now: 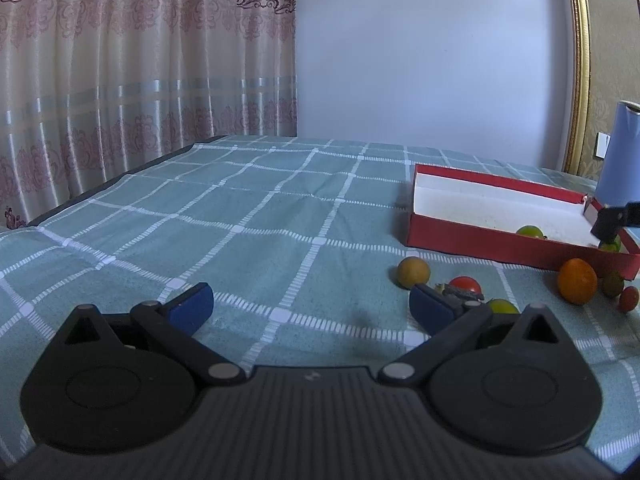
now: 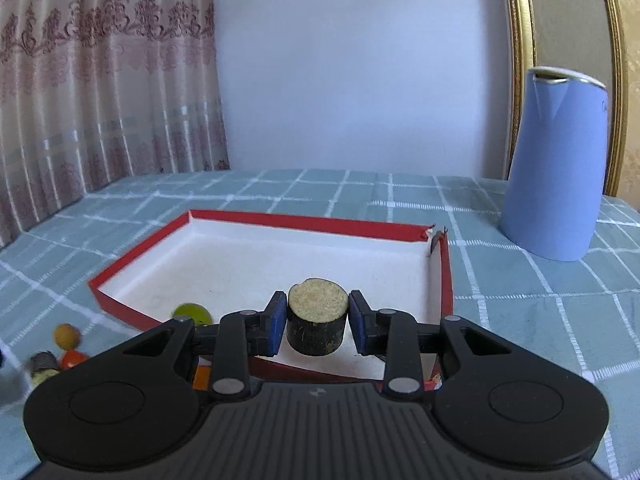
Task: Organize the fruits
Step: 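Place the eggplant slice in the tray and open the right gripper, then grasp the dark eggplant chunk with the left gripper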
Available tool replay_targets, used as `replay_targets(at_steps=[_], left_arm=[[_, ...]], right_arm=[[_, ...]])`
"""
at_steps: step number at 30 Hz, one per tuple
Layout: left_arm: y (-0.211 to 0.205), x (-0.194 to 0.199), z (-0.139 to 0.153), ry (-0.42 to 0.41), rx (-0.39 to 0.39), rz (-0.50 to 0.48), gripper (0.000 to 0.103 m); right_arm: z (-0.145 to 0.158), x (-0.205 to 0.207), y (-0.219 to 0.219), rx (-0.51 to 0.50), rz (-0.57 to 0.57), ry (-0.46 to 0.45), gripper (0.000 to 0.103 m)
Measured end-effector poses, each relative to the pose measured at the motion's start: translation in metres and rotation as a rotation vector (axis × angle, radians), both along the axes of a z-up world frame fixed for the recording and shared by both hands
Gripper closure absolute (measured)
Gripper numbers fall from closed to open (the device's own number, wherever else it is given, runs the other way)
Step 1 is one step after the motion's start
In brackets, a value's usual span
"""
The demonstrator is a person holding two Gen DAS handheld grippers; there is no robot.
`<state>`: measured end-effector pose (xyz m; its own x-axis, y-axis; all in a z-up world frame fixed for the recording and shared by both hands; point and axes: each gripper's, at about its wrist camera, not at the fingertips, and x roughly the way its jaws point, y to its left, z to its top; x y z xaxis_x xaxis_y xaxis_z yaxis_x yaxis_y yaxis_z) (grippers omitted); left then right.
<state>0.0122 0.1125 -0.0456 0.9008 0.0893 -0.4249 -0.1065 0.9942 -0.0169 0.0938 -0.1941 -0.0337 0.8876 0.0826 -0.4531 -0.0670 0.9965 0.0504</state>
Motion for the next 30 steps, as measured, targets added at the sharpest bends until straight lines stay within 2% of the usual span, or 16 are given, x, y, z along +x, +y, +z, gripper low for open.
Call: replay_targets(at_steps=[4,8,13,17,20,25,27,30], left_arm=[[-0.001,0.001,0.001,0.001,0.002,-0.001,0.0],[-0.003,0.001,0.001,-0.009,0.002,-0.012,0.0],[-0.004,-0.008,0.004,-0.061,0.005,-0.069,0.0],[-0.009,-0.015,0.008,-0.087,0.014,-0.135,0.001],[-0.023,-0.019,0.01,-0.093,0.063,-0.209,0.013],[-0.042,-0.016,0.008,-0.083,0.124,-0.287,0.015],[-0.046,-0.01,0.008,-0.064,0.153,-0.295,0.022],[-0.051,0.0,0.006,-0.03,0.17,-0.284,0.026]], right_arm=[[-0.008,0.005,0.003,-0.013,0.018,0.049,0.063],[0.001,-0.02,-0.003,0.009,-0.008,-0.01,0.063],[0.002,-0.064,-0.016,0.076,-0.012,-0.057,0.059],[-0.008,-0.092,-0.018,0.045,-0.018,-0.066,0.059],[-0.017,-0.097,-0.019,0.053,-0.019,-0.054,0.059],[-0.022,-0.096,-0.024,0.089,-0.02,-0.051,0.059],[-0.023,-0.096,-0.025,0.097,-0.019,-0.051,0.059],[-0.024,-0.096,-0.027,0.112,-0.014,-0.046,0.059]])
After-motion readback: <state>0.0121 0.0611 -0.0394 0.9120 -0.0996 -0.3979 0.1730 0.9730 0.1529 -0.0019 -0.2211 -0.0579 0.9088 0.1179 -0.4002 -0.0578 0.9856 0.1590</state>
